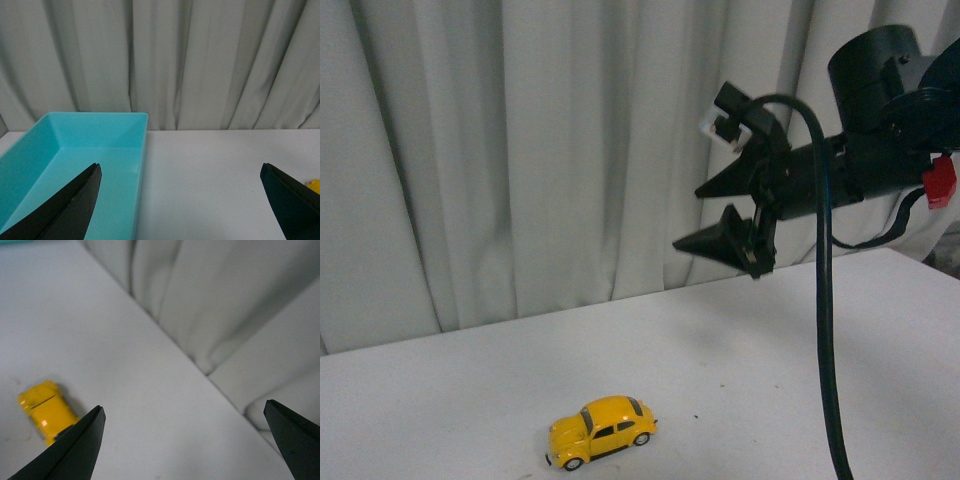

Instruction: Wind up and store yellow beetle toy

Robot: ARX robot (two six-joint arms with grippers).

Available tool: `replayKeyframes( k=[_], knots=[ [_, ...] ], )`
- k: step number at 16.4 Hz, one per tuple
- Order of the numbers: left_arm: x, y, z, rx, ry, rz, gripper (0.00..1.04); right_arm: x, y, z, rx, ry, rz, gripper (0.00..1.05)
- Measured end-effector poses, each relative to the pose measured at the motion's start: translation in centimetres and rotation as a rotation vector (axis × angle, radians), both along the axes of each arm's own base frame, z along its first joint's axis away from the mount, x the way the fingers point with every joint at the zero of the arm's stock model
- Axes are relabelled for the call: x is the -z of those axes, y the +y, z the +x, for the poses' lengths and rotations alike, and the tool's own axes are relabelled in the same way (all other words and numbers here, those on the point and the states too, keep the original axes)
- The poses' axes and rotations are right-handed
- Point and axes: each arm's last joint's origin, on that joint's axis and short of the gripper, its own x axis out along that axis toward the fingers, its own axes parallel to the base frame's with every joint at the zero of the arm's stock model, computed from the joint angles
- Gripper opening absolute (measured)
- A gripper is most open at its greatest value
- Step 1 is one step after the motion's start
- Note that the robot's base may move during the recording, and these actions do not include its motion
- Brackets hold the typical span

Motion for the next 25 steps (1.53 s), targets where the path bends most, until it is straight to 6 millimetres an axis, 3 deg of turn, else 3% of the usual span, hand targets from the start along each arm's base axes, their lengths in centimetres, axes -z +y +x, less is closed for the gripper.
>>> replayKeyframes(
  k=[6,9,14,21,25],
  knots=[
    [0.0,0.0,0.0,0.000,0.000,0.000,0.98,3.2,2.3,0.6,-0.271,0.108,-0.158,0.98],
    [0.0,0.0,0.0,0.000,0.000,0.000,0.98,5.3,4.7,1.0,-0.416,0.148,-0.210,0.98],
    [0.0,0.0,0.0,0.000,0.000,0.000,0.98,8.4,6.3,1.3,-0.565,0.228,-0.283,0.98],
    [0.0,0.0,0.0,0.000,0.000,0.000,0.98,10.6,7.5,2.3,-0.706,0.189,-0.390,0.98],
    [0.0,0.0,0.0,0.000,0.000,0.000,0.98,11.6,9.0,4.6,-0.744,0.191,-0.410,0.98]
  ],
)
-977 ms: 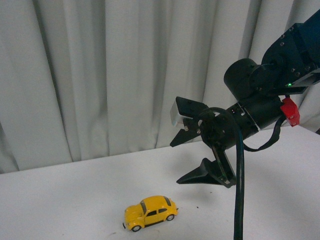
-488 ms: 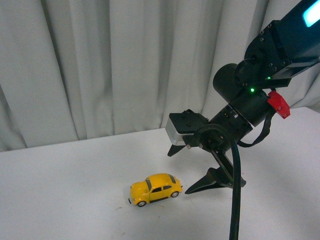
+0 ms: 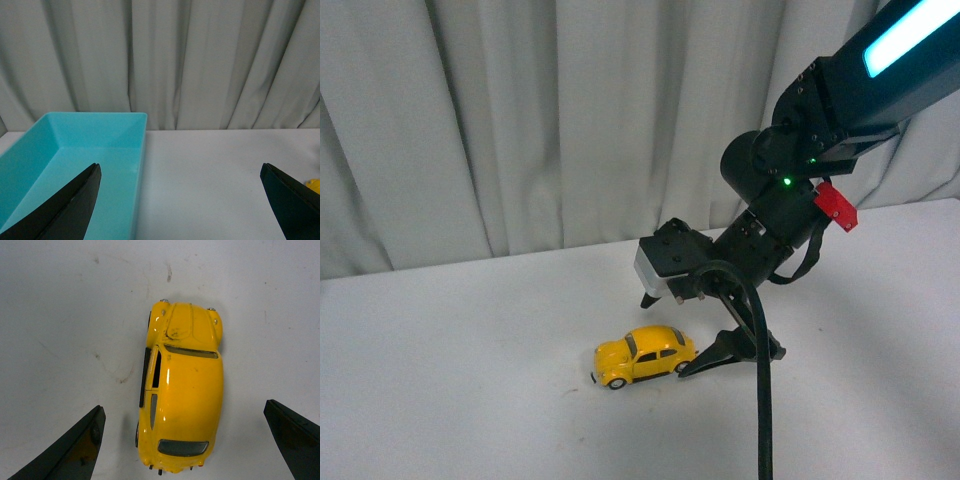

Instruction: Wind up and store yellow beetle toy

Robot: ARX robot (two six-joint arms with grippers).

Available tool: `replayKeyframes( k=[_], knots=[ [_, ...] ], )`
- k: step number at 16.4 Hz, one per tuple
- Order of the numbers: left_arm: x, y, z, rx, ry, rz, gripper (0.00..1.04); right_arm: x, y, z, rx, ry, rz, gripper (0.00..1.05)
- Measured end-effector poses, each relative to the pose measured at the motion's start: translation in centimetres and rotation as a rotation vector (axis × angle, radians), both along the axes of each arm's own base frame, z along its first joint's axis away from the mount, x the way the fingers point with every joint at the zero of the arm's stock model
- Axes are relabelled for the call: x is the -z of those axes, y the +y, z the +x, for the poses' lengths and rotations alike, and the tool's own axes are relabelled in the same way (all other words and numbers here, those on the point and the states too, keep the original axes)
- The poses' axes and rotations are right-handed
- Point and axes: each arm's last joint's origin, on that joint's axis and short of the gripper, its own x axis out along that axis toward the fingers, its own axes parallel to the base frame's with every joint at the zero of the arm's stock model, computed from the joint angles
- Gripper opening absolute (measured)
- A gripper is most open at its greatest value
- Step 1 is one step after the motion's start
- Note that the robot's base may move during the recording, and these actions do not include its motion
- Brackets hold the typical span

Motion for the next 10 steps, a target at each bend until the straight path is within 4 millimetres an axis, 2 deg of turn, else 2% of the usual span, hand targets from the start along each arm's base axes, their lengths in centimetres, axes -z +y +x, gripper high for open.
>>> replayKeyframes(
  k=[6,10],
  knots=[
    [0.0,0.0,0.0,0.000,0.000,0.000,0.98,0.1,1.3,0.3,0.050,0.040,-0.031,0.98],
    [0.0,0.0,0.0,0.000,0.000,0.000,0.98,1.0,1.5,0.6,0.098,0.087,-0.082,0.98]
  ],
)
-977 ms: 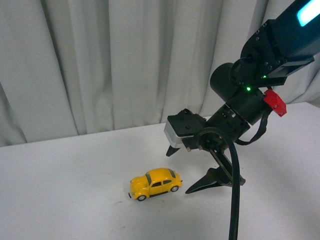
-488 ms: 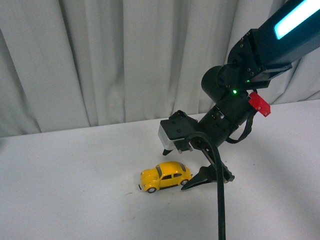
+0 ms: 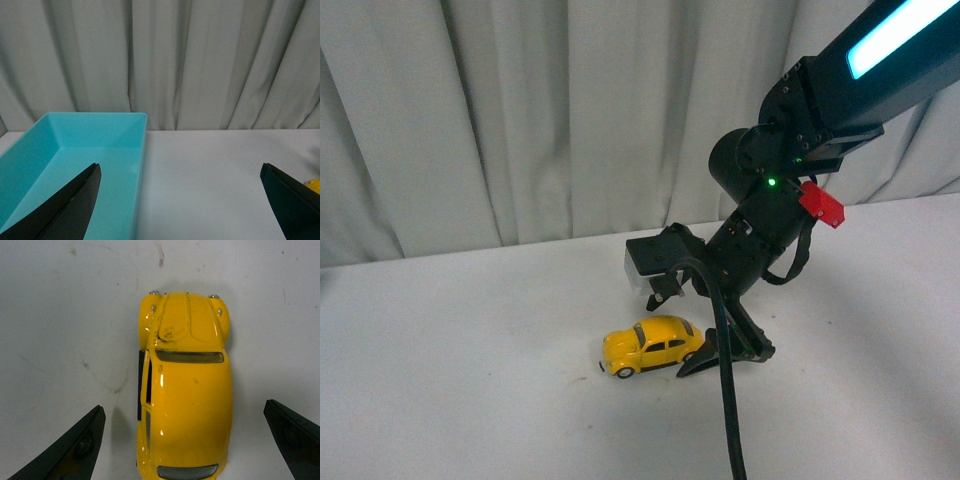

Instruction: Wind up and store yellow beetle toy

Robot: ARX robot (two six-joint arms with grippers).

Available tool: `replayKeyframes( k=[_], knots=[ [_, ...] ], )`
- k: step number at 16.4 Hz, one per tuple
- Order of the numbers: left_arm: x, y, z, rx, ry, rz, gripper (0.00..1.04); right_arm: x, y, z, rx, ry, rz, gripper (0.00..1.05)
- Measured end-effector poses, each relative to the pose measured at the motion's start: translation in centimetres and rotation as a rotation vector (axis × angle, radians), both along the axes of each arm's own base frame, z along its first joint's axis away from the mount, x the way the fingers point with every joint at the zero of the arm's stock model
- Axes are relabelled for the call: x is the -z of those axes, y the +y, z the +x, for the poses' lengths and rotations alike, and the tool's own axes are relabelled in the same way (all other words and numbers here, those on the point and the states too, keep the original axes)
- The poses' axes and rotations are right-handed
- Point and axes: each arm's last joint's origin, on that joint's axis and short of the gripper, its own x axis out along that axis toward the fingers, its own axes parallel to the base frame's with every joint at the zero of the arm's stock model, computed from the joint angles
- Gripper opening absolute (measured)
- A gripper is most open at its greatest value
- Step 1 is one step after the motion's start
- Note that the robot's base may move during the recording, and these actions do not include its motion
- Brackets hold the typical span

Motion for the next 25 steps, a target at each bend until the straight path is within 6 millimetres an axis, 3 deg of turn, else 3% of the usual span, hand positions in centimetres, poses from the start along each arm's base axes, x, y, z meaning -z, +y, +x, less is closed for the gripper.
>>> replayKeyframes(
  k=[8,10,12,14,15,25],
  knots=[
    [0.0,0.0,0.0,0.000,0.000,0.000,0.98,0.1,1.7,0.2,0.002,-0.011,-0.001,0.97],
    [0.0,0.0,0.0,0.000,0.000,0.000,0.98,0.3,1.7,0.1,0.012,0.002,-0.006,0.86],
    [0.0,0.0,0.0,0.000,0.000,0.000,0.98,0.5,1.6,-0.1,0.016,0.008,-0.021,0.60],
    [0.0,0.0,0.0,0.000,0.000,0.000,0.98,0.5,1.6,-0.1,0.014,0.008,-0.013,0.45],
    [0.0,0.0,0.0,0.000,0.000,0.000,0.98,0.5,1.6,-0.1,0.013,0.005,-0.014,0.43],
    [0.0,0.0,0.0,0.000,0.000,0.000,0.98,0.8,1.2,-0.3,0.056,0.022,-0.002,0.42]
  ],
)
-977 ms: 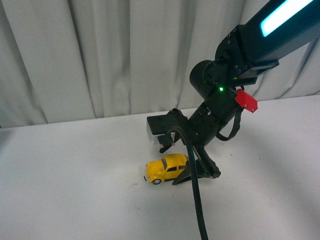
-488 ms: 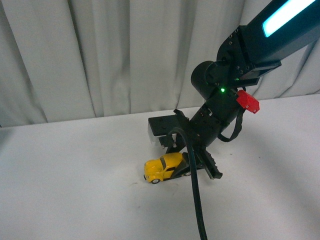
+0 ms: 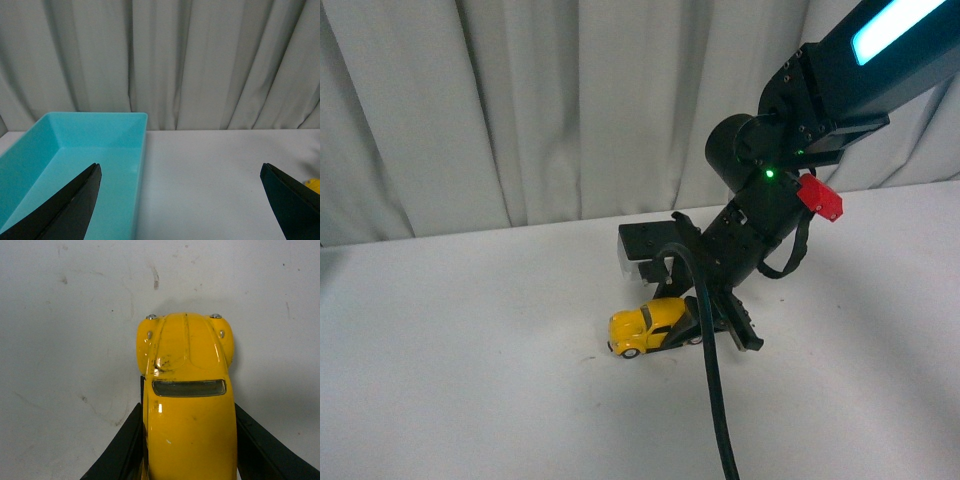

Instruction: Wind up and store yellow beetle toy

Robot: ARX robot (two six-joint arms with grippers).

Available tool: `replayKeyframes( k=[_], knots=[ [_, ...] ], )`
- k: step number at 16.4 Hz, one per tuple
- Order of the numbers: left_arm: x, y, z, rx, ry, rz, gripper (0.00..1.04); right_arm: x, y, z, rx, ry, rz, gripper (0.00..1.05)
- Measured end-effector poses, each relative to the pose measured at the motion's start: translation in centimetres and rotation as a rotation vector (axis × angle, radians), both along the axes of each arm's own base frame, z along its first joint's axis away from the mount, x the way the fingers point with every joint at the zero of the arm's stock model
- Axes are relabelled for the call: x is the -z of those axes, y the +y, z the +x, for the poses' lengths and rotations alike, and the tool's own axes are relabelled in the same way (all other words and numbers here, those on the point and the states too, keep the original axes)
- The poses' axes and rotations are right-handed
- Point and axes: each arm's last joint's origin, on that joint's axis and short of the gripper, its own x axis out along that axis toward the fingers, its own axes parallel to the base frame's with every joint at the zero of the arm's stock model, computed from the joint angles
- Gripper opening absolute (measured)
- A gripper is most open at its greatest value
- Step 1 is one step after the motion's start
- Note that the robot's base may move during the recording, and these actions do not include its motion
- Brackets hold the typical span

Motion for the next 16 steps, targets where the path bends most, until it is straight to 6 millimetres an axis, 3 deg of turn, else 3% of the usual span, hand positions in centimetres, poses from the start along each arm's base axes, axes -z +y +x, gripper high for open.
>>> replayKeyframes(
  k=[7,16],
  knots=[
    [0.0,0.0,0.0,0.000,0.000,0.000,0.98,0.2,-0.7,-0.5,0.029,0.007,0.010,0.42],
    [0.0,0.0,0.0,0.000,0.000,0.000,0.98,0.3,-3.7,-1.4,0.073,0.025,0.013,0.42]
  ],
)
